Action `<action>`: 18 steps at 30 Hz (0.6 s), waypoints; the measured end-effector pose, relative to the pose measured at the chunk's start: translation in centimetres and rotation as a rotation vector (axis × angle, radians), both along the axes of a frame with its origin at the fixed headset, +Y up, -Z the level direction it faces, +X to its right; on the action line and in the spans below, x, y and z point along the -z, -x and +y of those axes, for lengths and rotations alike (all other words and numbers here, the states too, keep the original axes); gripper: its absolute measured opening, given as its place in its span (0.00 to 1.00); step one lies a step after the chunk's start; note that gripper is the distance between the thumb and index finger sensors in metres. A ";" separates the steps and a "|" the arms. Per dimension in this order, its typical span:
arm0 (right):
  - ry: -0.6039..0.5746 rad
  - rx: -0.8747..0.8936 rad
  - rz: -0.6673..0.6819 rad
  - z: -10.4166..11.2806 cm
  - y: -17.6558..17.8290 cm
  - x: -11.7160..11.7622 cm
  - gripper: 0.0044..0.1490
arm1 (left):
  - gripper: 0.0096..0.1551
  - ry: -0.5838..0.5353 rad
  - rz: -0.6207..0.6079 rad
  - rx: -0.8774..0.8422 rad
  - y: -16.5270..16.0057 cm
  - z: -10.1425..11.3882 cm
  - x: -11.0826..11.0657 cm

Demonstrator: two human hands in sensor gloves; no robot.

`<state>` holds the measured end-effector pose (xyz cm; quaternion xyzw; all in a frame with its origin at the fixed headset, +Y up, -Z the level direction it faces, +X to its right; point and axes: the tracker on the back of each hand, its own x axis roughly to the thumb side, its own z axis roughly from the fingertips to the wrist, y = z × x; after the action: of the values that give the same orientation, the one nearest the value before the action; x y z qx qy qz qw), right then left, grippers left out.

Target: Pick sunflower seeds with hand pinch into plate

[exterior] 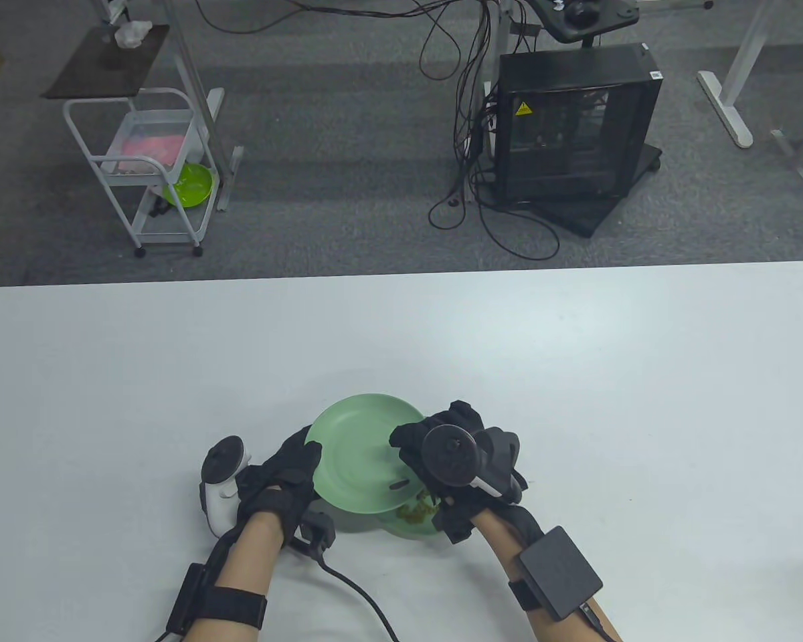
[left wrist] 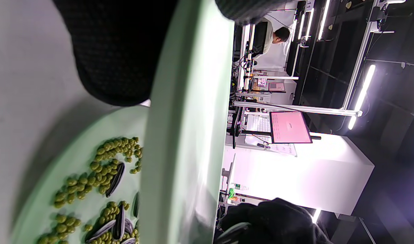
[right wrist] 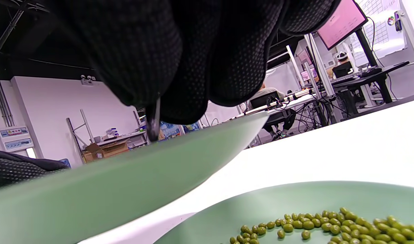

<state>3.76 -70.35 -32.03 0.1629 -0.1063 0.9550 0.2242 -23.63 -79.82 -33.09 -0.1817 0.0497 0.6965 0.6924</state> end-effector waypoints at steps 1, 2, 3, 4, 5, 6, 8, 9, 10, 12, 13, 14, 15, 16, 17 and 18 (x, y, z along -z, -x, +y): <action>-0.001 -0.003 -0.001 0.0 0.0 0.0 0.23 | 0.39 0.000 0.000 -0.002 0.0 0.0 0.0; 0.000 -0.003 0.000 0.0 0.0 0.0 0.23 | 0.39 0.001 0.000 -0.004 0.0 0.0 0.0; 0.001 0.003 -0.002 0.1 0.0 0.0 0.23 | 0.39 0.000 -0.001 -0.005 0.0 0.0 0.0; 0.002 0.006 -0.003 0.0 0.0 0.0 0.23 | 0.39 0.000 -0.001 -0.005 0.0 0.0 0.0; 0.005 0.009 -0.001 0.0 -0.1 0.0 0.23 | 0.39 0.000 -0.001 -0.005 0.0 0.0 0.0; 0.006 0.014 0.001 0.0 -0.1 0.0 0.23 | 0.39 0.000 -0.001 -0.005 0.0 0.0 0.0; 0.005 0.019 -0.001 0.0 -0.1 0.0 0.23 | 0.39 0.001 0.001 -0.006 0.0 0.0 0.0; 0.007 0.019 0.000 0.0 -0.1 0.1 0.24 | 0.39 0.001 0.001 -0.006 0.0 0.0 0.0; 0.008 0.018 -0.001 0.0 -0.1 0.1 0.24 | 0.39 0.001 0.002 -0.006 0.0 0.0 0.0; 0.009 0.019 -0.002 0.0 -0.2 0.1 0.24 | 0.39 0.002 0.003 -0.006 0.0 0.0 0.0; 0.013 0.021 0.001 0.0 -0.2 0.1 0.24 | 0.39 0.003 0.005 -0.006 0.0 0.0 0.0; 0.014 0.024 -0.001 0.0 -0.3 0.1 0.24 | 0.39 0.003 0.006 -0.007 0.1 0.0 0.0; 0.014 0.028 -0.003 0.0 -0.3 0.1 0.24 | 0.39 0.004 0.007 -0.007 0.1 0.0 0.0; 0.014 0.030 -0.004 0.1 -0.4 0.1 0.25 | 0.39 0.004 0.008 -0.008 0.1 0.0 -0.1; 0.014 0.032 -0.005 0.1 -0.5 0.1 0.25 | 0.39 0.004 0.010 -0.009 0.1 0.0 -0.1; 0.013 0.039 -0.011 0.1 -0.6 0.2 0.26 | 0.39 0.004 0.011 -0.008 0.1 0.0 -0.1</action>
<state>4.40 -70.25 -32.19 0.1542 -0.1042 0.9520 0.2431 -23.77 -79.79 -33.04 -0.1795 0.0544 0.7000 0.6891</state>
